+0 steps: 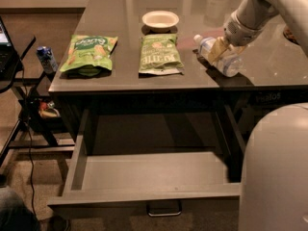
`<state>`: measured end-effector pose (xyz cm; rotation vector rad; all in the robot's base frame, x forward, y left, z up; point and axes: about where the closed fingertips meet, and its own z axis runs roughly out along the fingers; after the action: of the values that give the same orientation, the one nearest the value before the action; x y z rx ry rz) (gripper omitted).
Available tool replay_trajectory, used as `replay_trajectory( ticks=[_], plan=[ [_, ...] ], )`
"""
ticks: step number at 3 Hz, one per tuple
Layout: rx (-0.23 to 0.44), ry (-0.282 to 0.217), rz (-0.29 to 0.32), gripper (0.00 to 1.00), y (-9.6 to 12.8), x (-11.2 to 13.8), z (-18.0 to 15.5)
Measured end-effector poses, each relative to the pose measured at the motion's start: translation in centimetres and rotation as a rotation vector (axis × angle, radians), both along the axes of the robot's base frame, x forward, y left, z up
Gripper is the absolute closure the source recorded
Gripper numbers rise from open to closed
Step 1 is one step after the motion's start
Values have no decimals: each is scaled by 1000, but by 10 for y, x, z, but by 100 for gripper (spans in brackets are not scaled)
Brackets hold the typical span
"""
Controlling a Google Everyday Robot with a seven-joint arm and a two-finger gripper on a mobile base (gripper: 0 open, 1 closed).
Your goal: Pick blue plastic bottle from top drawer and place on counter
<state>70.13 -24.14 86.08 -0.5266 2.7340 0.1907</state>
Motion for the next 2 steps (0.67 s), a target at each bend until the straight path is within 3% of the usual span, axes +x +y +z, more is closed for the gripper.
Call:
replay_trajectory(
  ticks=[1, 2],
  plan=[
    [0, 0, 0, 11, 0, 0, 0],
    [0, 0, 0, 0, 0, 0, 0]
  ],
)
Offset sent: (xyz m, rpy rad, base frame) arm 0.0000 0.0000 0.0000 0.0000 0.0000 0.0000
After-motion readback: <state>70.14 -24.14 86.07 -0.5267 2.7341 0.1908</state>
